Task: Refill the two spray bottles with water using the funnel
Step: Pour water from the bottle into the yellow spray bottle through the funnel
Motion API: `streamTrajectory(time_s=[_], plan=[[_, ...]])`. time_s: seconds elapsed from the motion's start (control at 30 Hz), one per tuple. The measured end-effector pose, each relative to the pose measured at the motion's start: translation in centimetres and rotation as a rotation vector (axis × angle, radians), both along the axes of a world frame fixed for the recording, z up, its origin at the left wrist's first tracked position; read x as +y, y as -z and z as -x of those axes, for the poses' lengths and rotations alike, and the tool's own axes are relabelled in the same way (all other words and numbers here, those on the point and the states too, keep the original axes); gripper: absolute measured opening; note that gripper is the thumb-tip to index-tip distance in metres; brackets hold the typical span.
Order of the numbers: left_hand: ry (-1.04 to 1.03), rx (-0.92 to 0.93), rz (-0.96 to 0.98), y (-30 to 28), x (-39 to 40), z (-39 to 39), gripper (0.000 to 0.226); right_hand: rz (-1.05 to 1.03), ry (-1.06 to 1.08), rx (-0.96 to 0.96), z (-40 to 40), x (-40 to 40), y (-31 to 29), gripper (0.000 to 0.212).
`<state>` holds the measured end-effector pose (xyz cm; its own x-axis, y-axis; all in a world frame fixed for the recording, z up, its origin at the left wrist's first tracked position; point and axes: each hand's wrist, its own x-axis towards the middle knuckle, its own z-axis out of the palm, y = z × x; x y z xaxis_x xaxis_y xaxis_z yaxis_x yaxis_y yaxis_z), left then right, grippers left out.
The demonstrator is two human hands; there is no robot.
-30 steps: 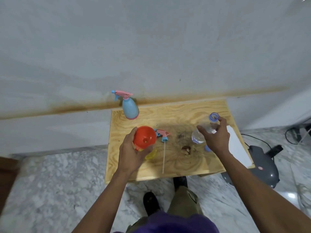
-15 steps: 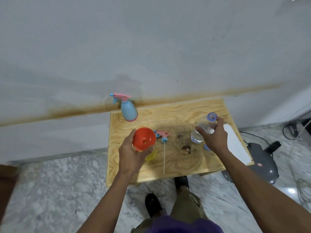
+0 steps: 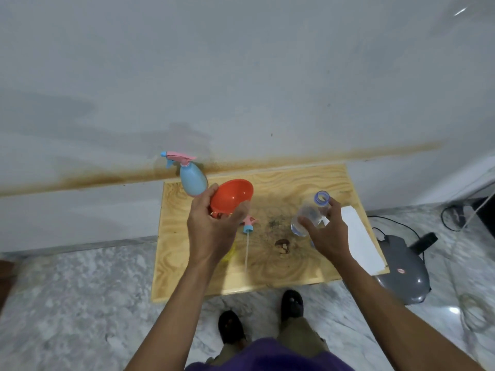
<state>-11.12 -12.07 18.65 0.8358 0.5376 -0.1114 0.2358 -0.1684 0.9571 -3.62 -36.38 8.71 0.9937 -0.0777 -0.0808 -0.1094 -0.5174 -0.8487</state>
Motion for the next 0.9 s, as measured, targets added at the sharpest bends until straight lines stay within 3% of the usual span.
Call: streamTrajectory(time_s=[0.1, 0.23, 0.37, 0.5, 0.77, 0.9], plan=[[0.020, 0.173, -0.029, 1.7, -3.4, -3.0, 0.041, 0.025, -0.029, 0.009, -0.1, -1.0, 0.3, 0.075], [0.041, 0.413, -0.003, 5.4, -7.1, -5.5, 0.069, 0.028, -0.077, 0.051, -0.5, -1.9, 0.3, 0.076], [0.028, 0.533, 0.000, 10.0, -8.9, -7.0, 0.039, 0.016, -0.105, 0.058, -0.8, -2.6, 0.2, 0.075], [0.015, 0.603, -0.040, 12.6, -9.8, -8.7, 0.045, 0.011, -0.141, 0.043, -1.2, -3.2, 0.5, 0.074], [0.088, 0.651, -0.092, 13.5, -11.3, -9.6, 0.031, -0.015, -0.194, 0.074, -1.9, -4.3, 0.7, 0.074], [0.120, 0.645, -0.111, 14.1, -11.4, -9.5, 0.041, -0.020, -0.203, 0.073, -2.0, -4.5, 0.9, 0.072]])
